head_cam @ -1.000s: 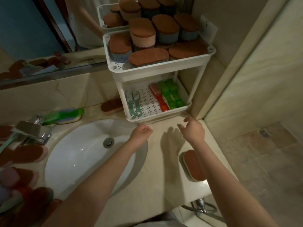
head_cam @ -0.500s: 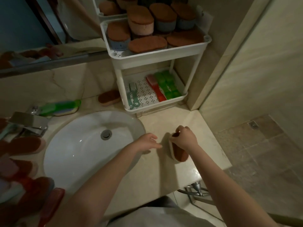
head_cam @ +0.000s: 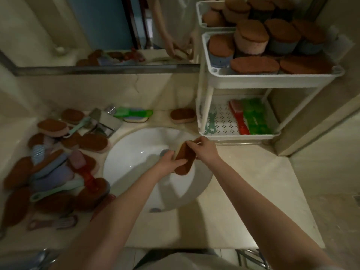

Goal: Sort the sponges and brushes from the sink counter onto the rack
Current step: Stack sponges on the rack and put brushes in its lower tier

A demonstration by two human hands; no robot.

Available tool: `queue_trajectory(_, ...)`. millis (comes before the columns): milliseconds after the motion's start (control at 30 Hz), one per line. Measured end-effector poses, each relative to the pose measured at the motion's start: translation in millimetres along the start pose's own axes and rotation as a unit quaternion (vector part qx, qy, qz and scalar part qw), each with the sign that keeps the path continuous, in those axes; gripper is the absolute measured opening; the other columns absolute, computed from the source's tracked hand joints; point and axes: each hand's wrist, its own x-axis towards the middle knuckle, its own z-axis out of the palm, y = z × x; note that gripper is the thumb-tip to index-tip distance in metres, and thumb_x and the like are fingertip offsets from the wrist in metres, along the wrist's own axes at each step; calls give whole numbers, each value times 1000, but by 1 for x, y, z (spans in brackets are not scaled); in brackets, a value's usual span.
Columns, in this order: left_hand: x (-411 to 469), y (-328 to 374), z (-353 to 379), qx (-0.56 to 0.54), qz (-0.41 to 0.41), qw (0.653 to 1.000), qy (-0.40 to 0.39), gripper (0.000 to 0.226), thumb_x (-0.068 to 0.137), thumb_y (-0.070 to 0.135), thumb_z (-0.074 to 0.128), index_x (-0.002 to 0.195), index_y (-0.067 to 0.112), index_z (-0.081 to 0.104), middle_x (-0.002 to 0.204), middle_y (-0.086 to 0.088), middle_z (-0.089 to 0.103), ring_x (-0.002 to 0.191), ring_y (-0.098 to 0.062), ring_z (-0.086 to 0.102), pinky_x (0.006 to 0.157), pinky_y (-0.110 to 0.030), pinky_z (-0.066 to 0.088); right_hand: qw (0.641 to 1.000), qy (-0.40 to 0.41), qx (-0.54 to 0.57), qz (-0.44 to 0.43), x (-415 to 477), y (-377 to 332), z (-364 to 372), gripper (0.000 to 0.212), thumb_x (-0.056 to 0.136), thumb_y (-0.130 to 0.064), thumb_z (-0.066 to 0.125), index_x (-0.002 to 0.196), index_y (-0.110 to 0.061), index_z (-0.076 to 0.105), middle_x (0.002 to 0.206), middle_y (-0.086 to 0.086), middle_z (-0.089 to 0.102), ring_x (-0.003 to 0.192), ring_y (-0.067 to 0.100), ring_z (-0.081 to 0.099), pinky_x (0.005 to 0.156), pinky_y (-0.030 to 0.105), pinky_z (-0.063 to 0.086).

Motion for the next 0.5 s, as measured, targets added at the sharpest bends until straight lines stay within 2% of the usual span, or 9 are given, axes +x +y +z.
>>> queue_trajectory(100, -1, -10, -35, -64, -9, 995, 74, 36, 85, 26, 66, 115, 10, 52, 111, -10, 64, 99, -24, 63, 80, -33, 52, 998, -20, -59, -29, 20, -20, 21, 35, 87, -47, 55, 109, -20, 59, 106, 8, 67, 97, 29, 64, 89, 41, 52)
queue_trajectory(200, 3, -14, -66, -112, -23, 984, 133, 38, 83, 29, 67, 114, 14, 51, 114, -8, 62, 101, -24, 62, 87, -39, 53, 990, -37, -131, -48, 50, -36, 35, 43, 94, -33, 53, 132, -12, 49, 124, 14, 61, 115, 33, 56, 95, 35, 43)
queue_trajectory(300, 10, -13, -90, -146, -23, 974, 172, 44, 84, 27, 68, 120, 10, 50, 118, -9, 62, 102, -25, 63, 89, -41, 53, 979, -46, -186, -71, 89, -47, 41, 49, 94, -25, 54, 139, -10, 42, 137, 16, 51, 126, 34, 48, 101, 35, 39)
queue_trajectory(333, 12, -12, -96, -159, -21, 971, 180, 43, 84, 26, 67, 120, 9, 50, 119, -10, 62, 102, -25, 63, 87, -40, 53, 975, -48, -205, -69, 104, -51, 42, 52, 93, -27, 54, 141, -11, 40, 141, 15, 47, 129, 34, 45, 103, 35, 37)
queue_trajectory(400, 19, -11, -107, -180, -13, 965, 190, 38, 85, 22, 66, 118, 11, 51, 119, -10, 61, 101, -25, 63, 82, -38, 54, 967, -37, -247, -56, 133, -57, 44, 62, 90, -43, 58, 141, -13, 38, 143, 15, 43, 130, 34, 42, 106, 38, 38)
queue_trajectory(467, 26, -8, -117, -198, -7, 960, 197, 35, 86, 18, 65, 118, 12, 50, 117, -9, 61, 100, -25, 62, 79, -35, 53, 956, -26, -283, -71, 157, -59, 47, 71, 79, -57, 63, 134, -18, 41, 135, 13, 49, 123, 34, 48, 101, 42, 43)
queue_trajectory(500, 29, -8, -121, -206, -6, 958, 200, 36, 87, 16, 64, 119, 12, 50, 116, -8, 60, 100, -25, 62, 78, -35, 53, 952, -24, -292, -87, 165, -59, 49, 72, 74, -58, 66, 130, -19, 42, 131, 11, 52, 118, 33, 50, 99, 43, 45)
